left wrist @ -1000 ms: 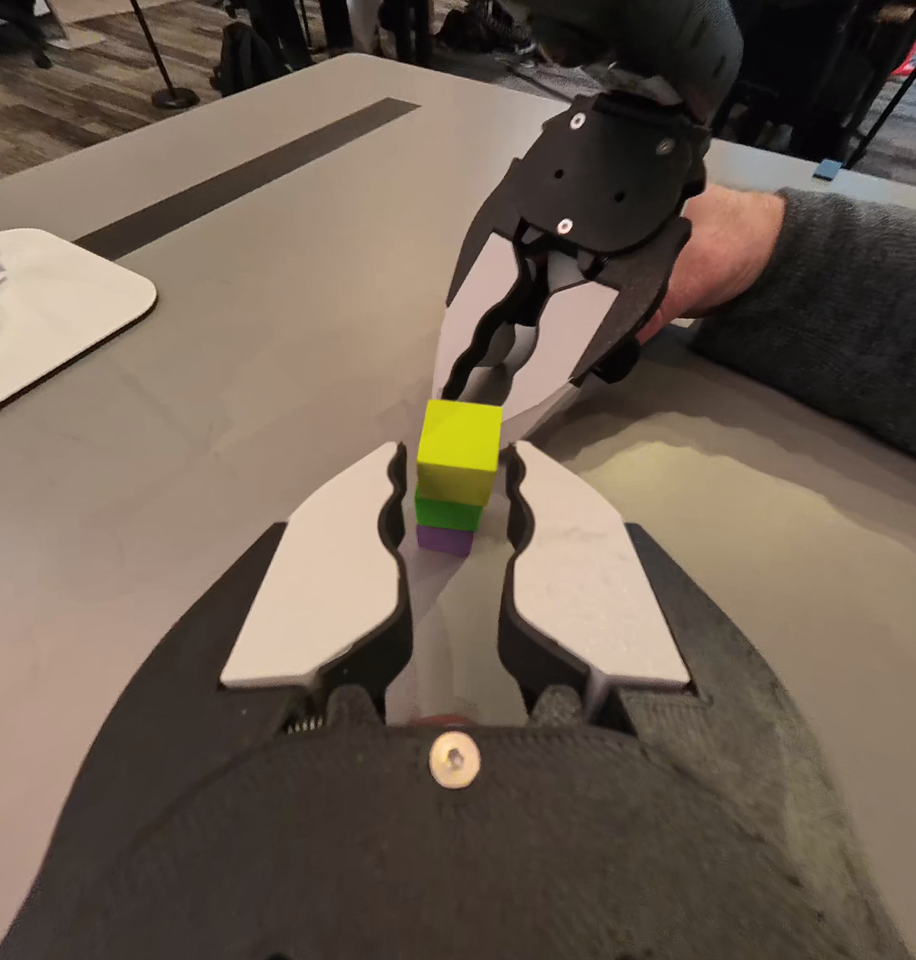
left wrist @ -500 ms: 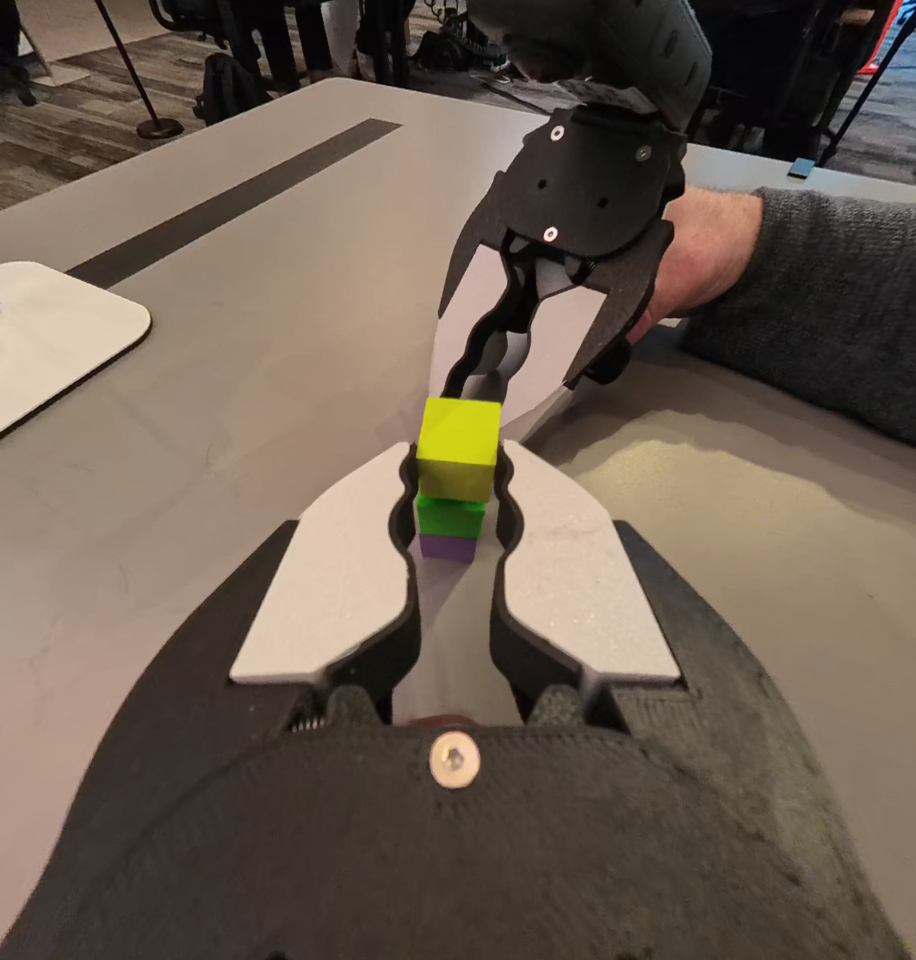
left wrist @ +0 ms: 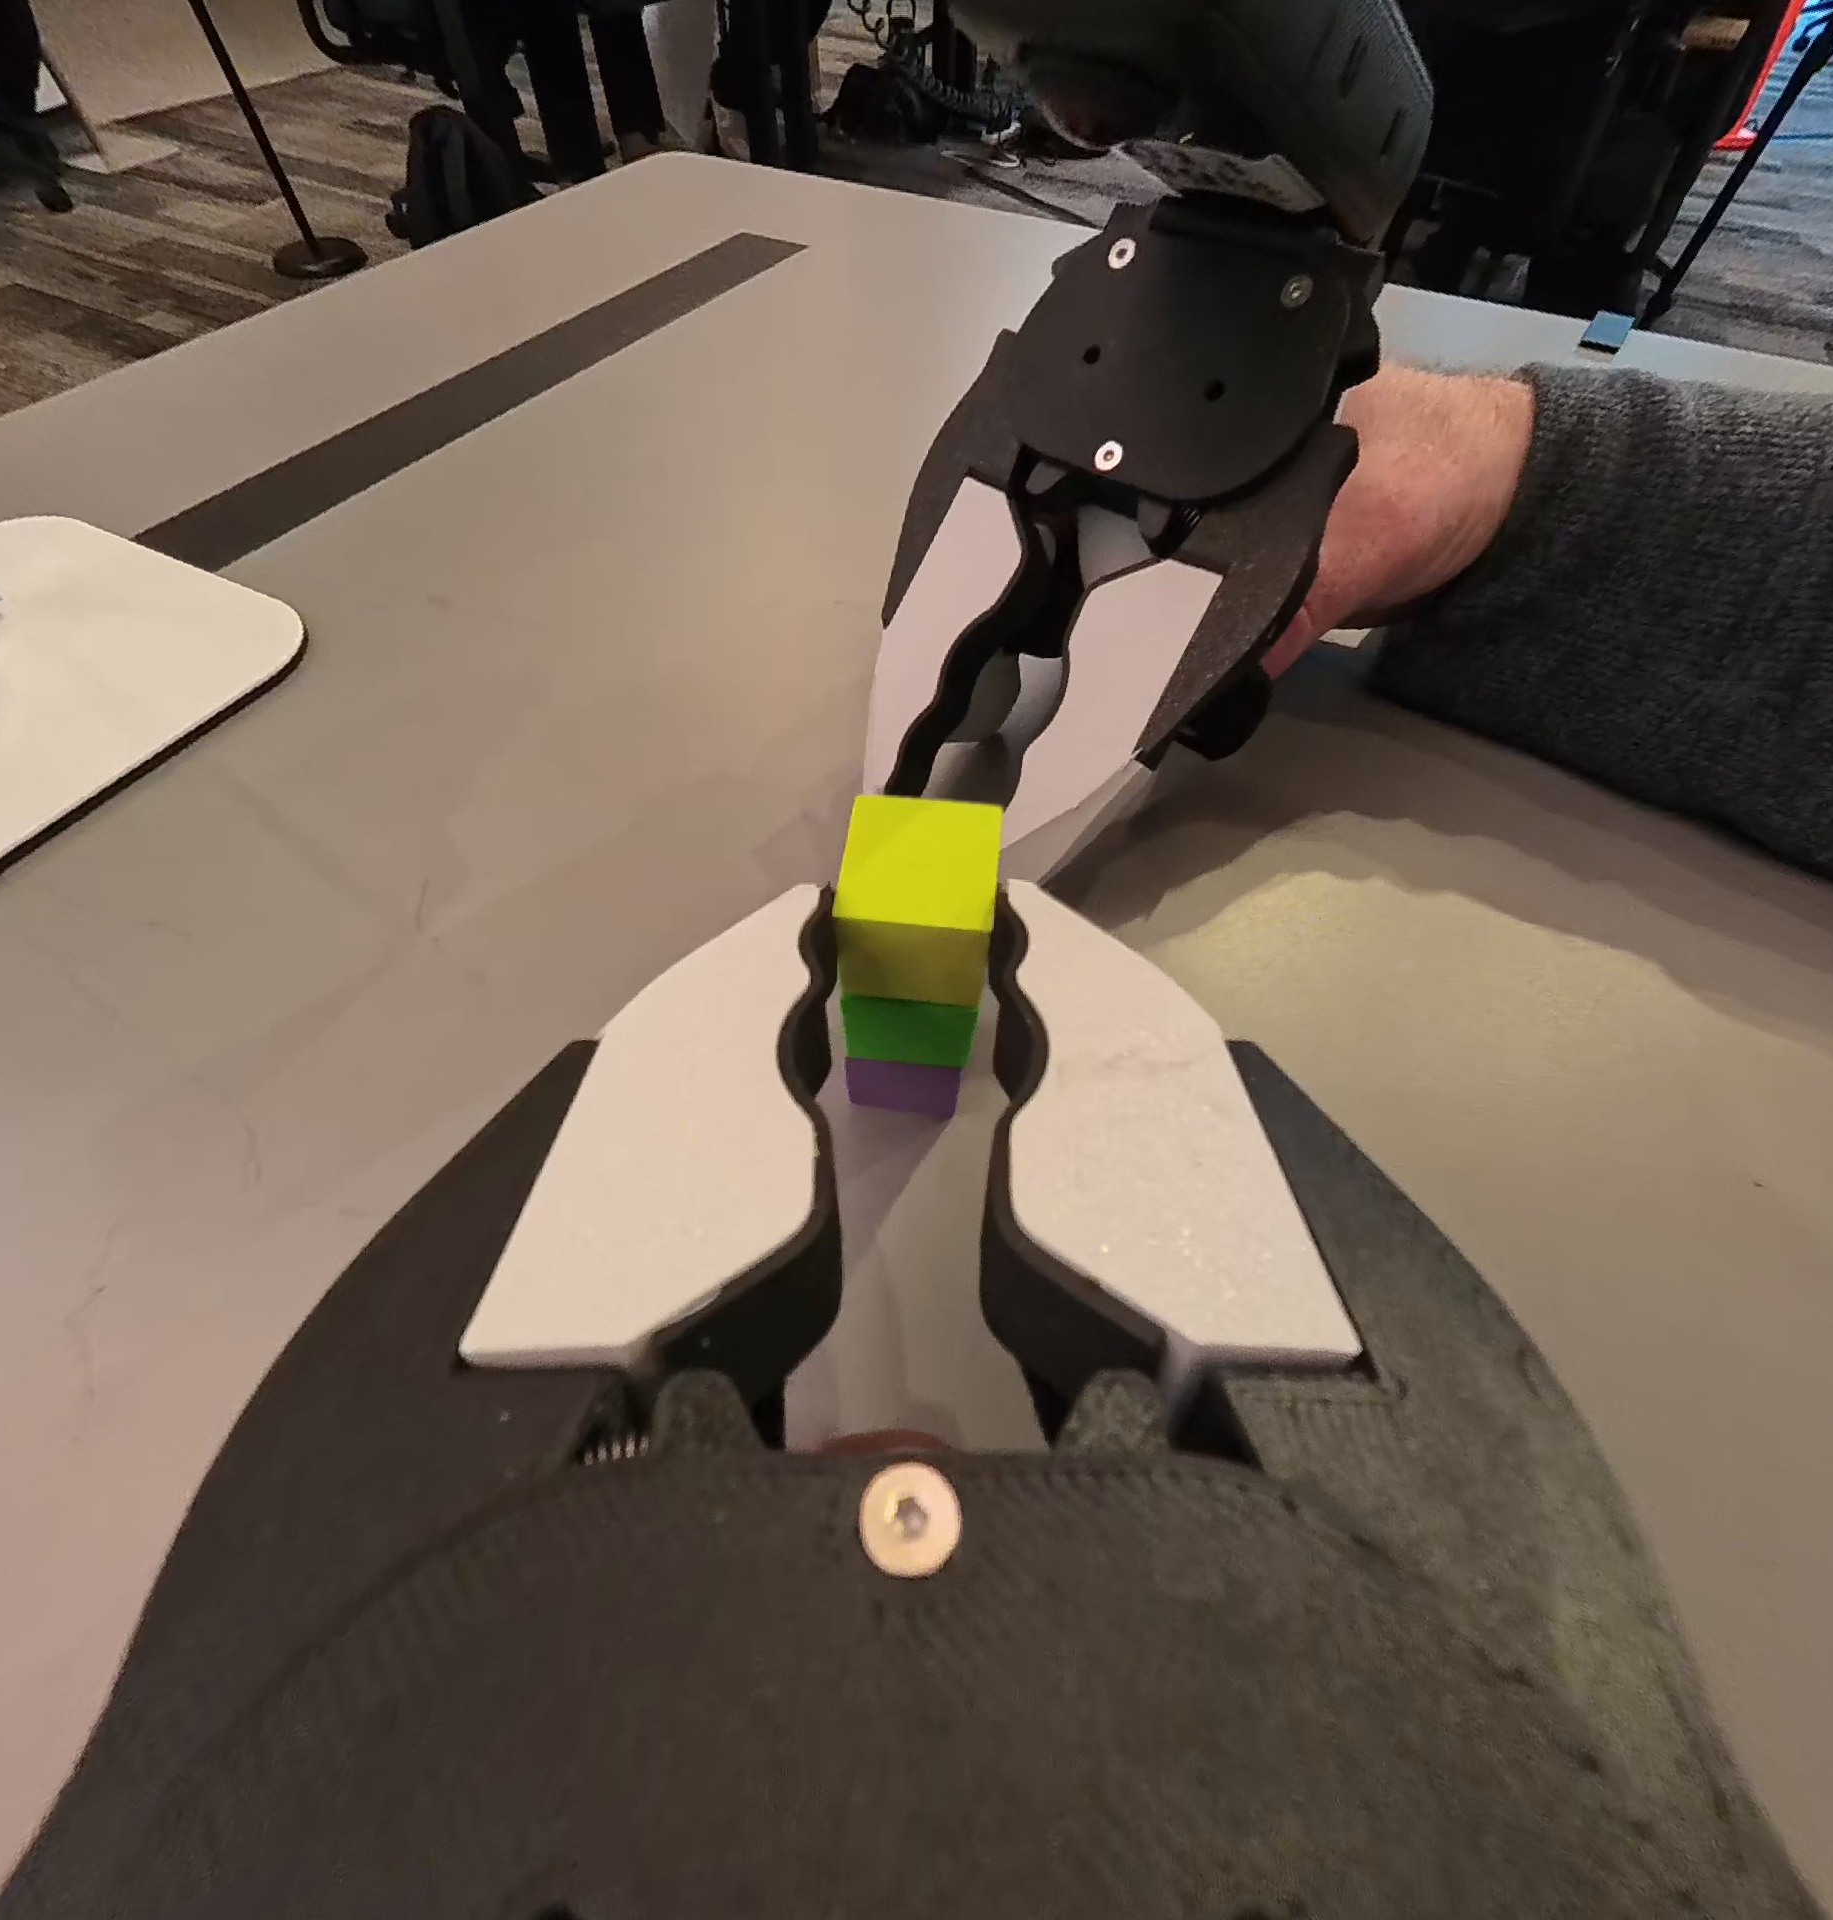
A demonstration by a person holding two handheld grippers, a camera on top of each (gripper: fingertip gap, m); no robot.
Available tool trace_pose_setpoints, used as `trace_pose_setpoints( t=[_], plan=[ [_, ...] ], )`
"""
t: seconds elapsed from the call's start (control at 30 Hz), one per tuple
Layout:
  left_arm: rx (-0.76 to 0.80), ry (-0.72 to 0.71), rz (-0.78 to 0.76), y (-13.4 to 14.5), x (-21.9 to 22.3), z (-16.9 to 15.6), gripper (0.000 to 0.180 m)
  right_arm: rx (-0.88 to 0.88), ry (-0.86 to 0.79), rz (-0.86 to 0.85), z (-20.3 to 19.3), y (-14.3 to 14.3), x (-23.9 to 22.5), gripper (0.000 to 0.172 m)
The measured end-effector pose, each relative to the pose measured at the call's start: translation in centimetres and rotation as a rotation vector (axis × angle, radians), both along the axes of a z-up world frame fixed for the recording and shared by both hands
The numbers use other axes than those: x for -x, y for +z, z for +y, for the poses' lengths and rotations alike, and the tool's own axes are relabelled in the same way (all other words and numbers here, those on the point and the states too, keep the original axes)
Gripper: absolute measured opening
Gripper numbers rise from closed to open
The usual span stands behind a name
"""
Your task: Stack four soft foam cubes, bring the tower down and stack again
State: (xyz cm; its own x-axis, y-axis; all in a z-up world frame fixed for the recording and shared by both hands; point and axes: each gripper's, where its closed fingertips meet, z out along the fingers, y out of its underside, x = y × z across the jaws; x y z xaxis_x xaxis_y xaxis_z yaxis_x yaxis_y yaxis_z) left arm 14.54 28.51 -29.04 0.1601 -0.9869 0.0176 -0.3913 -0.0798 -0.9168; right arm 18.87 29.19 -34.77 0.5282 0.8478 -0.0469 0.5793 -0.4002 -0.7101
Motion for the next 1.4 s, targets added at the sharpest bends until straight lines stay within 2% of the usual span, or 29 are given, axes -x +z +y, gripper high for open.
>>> trace_pose_setpoints(
  t=[0.3,0.47,0.63,0.77,1.0,1.1,1.2,1.27,1.33,1.4],
  plan=[
    [-0.003,0.0,0.002,-0.1,0.0,0.0,0.027,0.0,0.0,0.0,0.0,0.0,0.0,0.031],
    [-0.002,-0.011,0.002,-0.1,-0.1,-0.2,0.038,0.0,0.001,0.001,0.0,0.0,0.0,0.031],
    [-0.005,-0.008,-0.005,0.0,-0.1,-0.1,0.027,-0.001,0.001,0.001,0.0,0.0,0.0,0.031],
    [-0.004,-0.008,-0.005,0.0,-0.1,-0.1,0.028,0.0,0.001,0.001,0.0,0.0,0.0,0.031],
    [-0.008,0.0,0.001,-0.1,0.0,0.1,0.037,0.0,0.001,0.002,0.0,0.0,0.0,0.031],
    [-0.007,0.01,-0.013,0.3,0.3,0.1,0.054,-0.001,0.001,0.005,-0.1,0.1,0.0,0.031],
    [-0.034,0.03,-0.04,2.0,1.9,0.3,0.065,-0.004,0.001,0.01,-0.1,0.1,0.0,0.031],
    [-0.104,0.085,-0.018,3.4,4.3,1.7,0.068,-0.005,0.003,0.009,-0.1,0.1,0.0,0.031],
    [-0.151,0.211,-0.003,5.3,8.2,4.4,0.067,-0.005,0.003,0.01,-0.1,0.1,0.0,0.031],
    [-0.174,0.417,0.026,6.7,13.8,8.1,0.066,0.0,0.001,0.013,-0.1,0.1,0.0,0.031]
  ],
)
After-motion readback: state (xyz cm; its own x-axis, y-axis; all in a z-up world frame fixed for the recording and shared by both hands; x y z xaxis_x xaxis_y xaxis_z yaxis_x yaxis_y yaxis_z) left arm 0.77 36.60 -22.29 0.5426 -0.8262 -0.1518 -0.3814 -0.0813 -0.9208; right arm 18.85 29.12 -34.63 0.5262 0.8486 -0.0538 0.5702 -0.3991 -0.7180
